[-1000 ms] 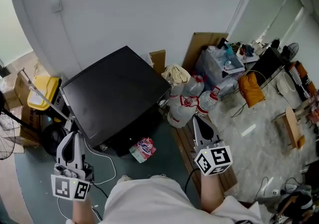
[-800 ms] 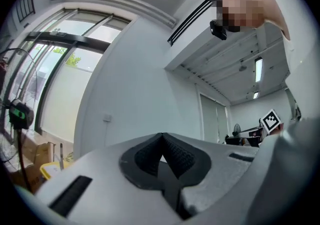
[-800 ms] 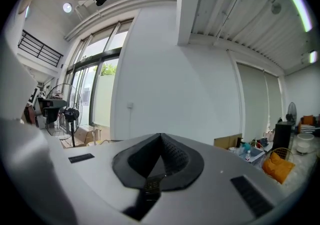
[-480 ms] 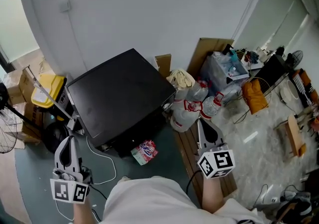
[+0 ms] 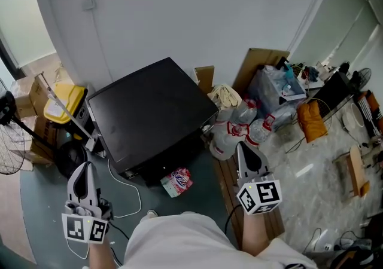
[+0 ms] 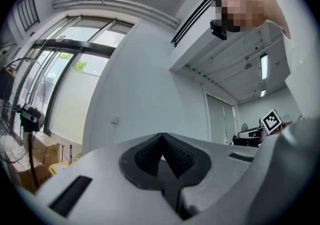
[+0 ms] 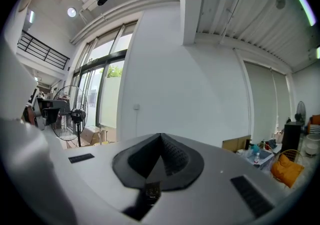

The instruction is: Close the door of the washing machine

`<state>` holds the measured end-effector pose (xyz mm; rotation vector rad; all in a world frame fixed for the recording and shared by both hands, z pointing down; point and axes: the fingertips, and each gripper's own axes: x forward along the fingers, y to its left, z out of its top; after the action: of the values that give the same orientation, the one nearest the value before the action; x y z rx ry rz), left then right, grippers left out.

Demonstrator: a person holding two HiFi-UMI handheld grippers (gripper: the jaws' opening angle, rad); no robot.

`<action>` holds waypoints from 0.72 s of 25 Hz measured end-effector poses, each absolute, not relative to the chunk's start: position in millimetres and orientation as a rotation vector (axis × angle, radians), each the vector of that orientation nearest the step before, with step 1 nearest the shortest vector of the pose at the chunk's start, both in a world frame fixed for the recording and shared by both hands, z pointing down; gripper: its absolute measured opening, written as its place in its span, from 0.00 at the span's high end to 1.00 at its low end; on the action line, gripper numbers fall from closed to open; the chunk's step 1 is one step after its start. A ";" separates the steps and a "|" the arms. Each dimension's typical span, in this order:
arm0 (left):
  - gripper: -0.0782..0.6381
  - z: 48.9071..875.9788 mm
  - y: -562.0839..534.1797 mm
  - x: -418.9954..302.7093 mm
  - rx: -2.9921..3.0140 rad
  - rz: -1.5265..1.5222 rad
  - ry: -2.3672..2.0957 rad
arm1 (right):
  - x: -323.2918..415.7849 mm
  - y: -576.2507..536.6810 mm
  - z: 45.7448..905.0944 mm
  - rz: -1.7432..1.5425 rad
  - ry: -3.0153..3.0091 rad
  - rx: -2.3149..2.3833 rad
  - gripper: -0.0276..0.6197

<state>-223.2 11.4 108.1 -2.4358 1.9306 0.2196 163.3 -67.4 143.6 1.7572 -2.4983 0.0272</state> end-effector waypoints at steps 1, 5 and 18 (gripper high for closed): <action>0.89 107.8 12.2 -223.1 -2.435 0.220 1.932 | 162.3 -67.7 143.9 0.027 -2.501 1.754 0.96; 0.88 108.7 11.9 -221.7 -2.445 0.219 1.937 | 161.1 -69.0 142.3 -0.007 -2.484 1.748 0.96; 0.88 112.9 7.0 -205.1 -2.502 0.212 1.878 | 170.0 -54.5 147.8 -0.008 -2.445 1.770 0.96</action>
<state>-205.1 7.0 112.9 -2.5024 1.8780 0.2117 170.0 -54.5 147.8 1.7702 -2.4447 -0.0075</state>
